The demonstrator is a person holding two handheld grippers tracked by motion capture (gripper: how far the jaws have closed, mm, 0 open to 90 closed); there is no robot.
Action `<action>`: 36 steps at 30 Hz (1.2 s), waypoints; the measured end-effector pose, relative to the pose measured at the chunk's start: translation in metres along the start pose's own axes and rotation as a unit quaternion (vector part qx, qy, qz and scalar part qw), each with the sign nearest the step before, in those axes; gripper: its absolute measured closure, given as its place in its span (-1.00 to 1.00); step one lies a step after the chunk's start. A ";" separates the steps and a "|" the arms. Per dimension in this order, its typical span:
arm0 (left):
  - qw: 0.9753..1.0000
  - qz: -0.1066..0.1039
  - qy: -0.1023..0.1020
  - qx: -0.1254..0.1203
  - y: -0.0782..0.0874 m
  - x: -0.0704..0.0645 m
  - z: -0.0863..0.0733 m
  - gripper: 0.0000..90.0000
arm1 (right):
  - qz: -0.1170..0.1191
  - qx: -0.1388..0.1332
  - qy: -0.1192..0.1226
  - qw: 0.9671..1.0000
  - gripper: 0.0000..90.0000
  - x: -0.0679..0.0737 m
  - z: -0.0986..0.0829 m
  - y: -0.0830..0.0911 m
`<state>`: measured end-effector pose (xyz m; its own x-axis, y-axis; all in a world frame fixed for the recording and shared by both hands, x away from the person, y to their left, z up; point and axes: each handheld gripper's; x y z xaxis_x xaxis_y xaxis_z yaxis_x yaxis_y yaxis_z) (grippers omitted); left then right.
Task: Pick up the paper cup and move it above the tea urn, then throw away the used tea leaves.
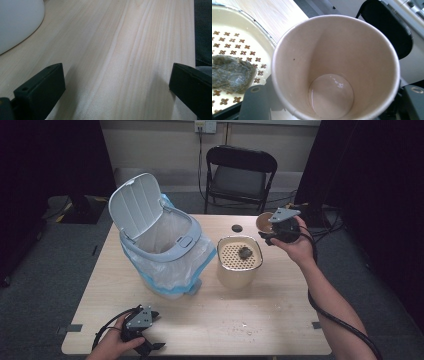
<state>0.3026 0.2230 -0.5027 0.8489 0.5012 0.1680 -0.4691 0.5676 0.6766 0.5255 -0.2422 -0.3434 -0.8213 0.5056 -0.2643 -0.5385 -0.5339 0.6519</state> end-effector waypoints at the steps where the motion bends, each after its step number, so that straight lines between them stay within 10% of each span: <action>1: 1.000 0.000 -0.002 0.001 0.000 0.000 0.000 -1.00 | 0.000 0.000 0.000 1.000 -0.37 0.000 0.000 0.000; 36: 1.000 0.000 0.004 -0.001 0.000 -0.001 0.000 -1.00 | 0.060 -0.043 -0.084 0.994 -0.38 0.000 -0.001 0.025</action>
<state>0.3022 0.2227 -0.5029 0.8470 0.5065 0.1616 -0.4694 0.5698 0.6746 0.5116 -0.2562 -0.3279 -0.8412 0.5373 -0.0617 -0.4590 -0.6489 0.6068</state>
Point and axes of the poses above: each handheld gripper's, and its own axes: y roughly backward along the jaws, z roughly out of its top, x roughly to its left, and after that the axes turned 15 degrees about z, right-handed
